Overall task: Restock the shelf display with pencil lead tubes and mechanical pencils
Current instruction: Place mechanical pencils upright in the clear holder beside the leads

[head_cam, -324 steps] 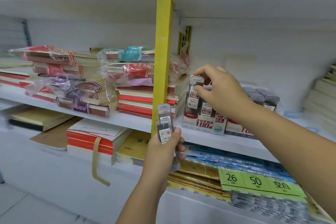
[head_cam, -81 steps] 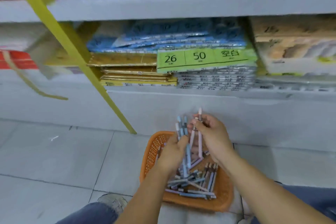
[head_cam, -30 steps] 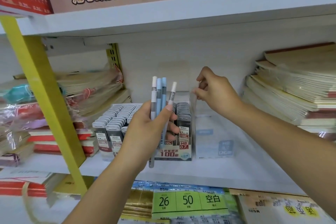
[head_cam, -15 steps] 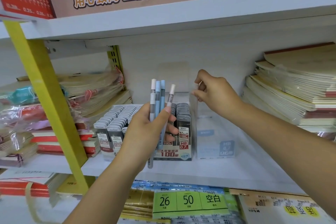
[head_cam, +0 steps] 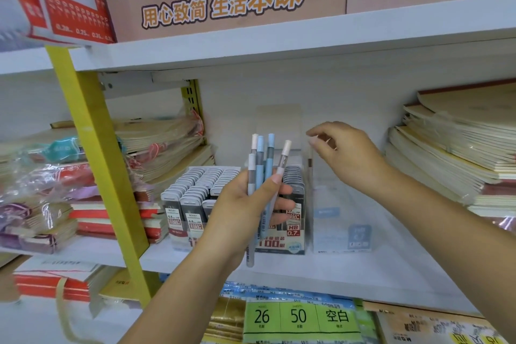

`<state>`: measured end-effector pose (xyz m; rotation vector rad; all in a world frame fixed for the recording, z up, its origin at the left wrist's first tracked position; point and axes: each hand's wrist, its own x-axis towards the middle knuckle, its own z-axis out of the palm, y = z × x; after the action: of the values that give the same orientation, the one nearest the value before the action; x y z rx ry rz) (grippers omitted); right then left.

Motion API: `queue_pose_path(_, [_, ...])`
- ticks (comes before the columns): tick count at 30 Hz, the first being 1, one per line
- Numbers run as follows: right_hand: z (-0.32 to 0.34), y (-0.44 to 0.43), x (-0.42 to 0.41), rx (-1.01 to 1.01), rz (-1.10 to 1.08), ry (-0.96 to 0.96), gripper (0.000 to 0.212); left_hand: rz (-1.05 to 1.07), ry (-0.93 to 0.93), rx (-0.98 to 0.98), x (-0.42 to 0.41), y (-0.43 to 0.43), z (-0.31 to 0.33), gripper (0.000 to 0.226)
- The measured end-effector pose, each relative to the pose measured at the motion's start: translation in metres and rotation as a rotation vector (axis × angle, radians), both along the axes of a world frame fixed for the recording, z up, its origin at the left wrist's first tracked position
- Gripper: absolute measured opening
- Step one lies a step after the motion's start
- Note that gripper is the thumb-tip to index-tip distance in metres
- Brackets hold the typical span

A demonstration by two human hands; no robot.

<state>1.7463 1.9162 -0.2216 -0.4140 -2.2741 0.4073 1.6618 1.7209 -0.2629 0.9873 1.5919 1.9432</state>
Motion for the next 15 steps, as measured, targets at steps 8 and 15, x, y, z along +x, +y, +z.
queue_pose_path(8, [0.012,-0.043,0.024,-0.685,0.433,0.203,0.007,-0.059,0.006,0.031,0.003,0.011,0.001,0.016])
queue_pose_path(15, [0.029,-0.004,0.024,-0.493,0.213,0.354,0.012,0.043,0.08,-0.014,-0.005,0.0,0.001,0.012])
